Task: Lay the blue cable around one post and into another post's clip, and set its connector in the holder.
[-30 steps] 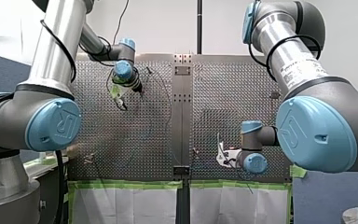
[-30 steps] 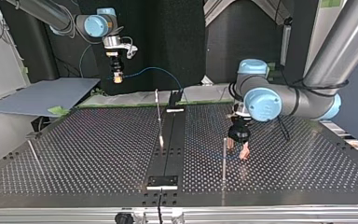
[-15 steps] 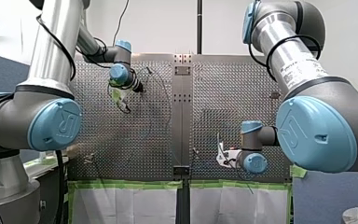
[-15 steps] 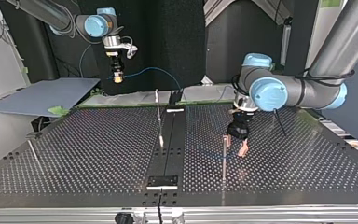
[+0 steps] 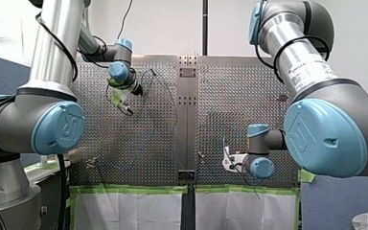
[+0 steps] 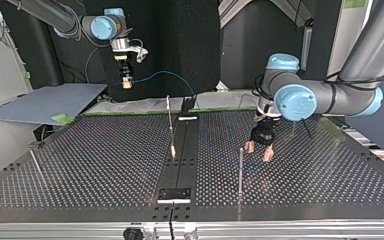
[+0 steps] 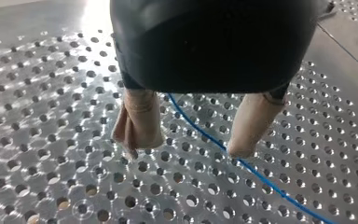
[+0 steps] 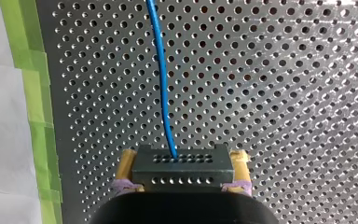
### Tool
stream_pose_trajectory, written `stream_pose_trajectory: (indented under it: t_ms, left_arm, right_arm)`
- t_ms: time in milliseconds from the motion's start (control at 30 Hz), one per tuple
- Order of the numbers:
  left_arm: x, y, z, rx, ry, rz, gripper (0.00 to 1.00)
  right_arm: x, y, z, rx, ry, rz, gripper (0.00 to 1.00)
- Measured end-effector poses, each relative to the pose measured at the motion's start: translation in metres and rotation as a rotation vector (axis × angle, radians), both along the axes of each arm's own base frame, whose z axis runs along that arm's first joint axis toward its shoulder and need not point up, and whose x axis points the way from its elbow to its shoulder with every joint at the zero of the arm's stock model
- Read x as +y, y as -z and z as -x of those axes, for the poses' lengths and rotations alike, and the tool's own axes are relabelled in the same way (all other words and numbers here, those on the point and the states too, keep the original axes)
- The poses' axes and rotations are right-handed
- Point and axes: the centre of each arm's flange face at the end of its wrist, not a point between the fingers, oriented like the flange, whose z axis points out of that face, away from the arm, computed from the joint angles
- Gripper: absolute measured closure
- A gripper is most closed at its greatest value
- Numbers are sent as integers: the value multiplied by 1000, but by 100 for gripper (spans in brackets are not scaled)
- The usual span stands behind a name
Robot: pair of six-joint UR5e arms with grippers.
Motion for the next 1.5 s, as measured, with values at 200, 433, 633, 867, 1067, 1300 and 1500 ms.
stream_pose_trajectory:
  t_ms: [200, 433, 633, 867, 1067, 1300, 1500]
  left_arm:
    - [3, -10, 7, 13, -21, 50, 0]
    - [16, -38, 25, 14, -95, 77, 0]
    - [25, -63, 44, 7, -144, 22, 0]
    - [32, -99, 64, -19, -191, -43, 0]
    - [35, -139, 79, -68, -219, -87, 0]
    - [31, -190, 103, -132, -165, -131, 0]
    - [23, -206, 106, -138, -99, -176, 0]
  right_arm:
    - [0, 0, 0, 1, 0, 0, 100]
    - [-1, 0, 0, -3, 1, -1, 100]
    - [-2, -1, -1, -6, 1, 0, 100]
    - [-3, -1, -2, -2, 0, -7, 100]
    - [-3, -2, -2, -3, 0, -7, 100]
    - [-5, -2, -3, -1, -1, -11, 100]
    - [-5, -2, -4, 4, -2, -18, 100]
